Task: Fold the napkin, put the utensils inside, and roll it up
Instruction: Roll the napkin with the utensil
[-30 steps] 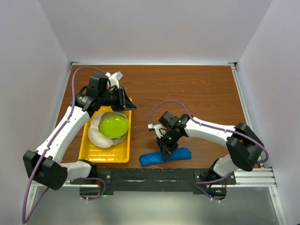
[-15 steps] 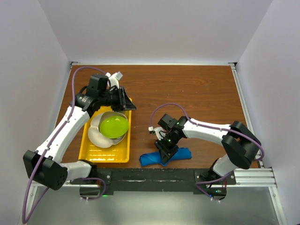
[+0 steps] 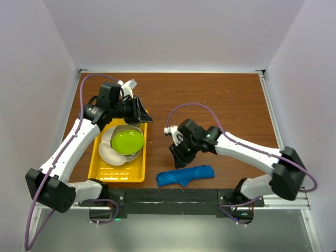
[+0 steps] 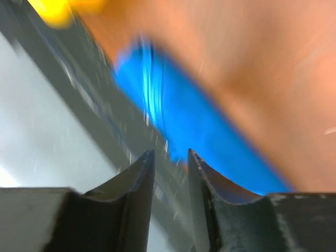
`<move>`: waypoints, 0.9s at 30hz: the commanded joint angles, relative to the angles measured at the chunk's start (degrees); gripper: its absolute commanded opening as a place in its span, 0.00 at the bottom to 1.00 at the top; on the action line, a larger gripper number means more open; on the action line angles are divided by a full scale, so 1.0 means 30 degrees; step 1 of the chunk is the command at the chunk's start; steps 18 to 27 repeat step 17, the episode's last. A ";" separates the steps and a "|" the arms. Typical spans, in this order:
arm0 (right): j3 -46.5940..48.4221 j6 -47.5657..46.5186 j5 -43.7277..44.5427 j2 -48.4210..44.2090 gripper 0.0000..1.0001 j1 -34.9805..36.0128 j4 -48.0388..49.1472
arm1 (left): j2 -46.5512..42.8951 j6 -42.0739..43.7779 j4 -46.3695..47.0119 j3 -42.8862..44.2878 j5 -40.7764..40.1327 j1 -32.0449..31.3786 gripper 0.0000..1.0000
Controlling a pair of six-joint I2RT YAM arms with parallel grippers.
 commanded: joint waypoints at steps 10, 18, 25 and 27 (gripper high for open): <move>0.3933 0.3715 1.7789 -0.7448 0.98 0.0023 0.5656 | -0.1539 -0.0368 0.2767 0.3364 -0.2578 0.0026 0.34; 0.6384 0.6387 2.1747 -0.6954 0.98 -0.0007 0.0730 | -0.2974 -0.0924 0.3997 0.2954 -0.5825 -0.0032 0.66; 0.6384 0.6387 2.1747 -0.6954 0.98 -0.0007 0.0730 | -0.2974 -0.0924 0.3997 0.2954 -0.5825 -0.0032 0.66; 0.6384 0.6387 2.1747 -0.6954 0.98 -0.0007 0.0730 | -0.2974 -0.0924 0.3997 0.2954 -0.5825 -0.0032 0.66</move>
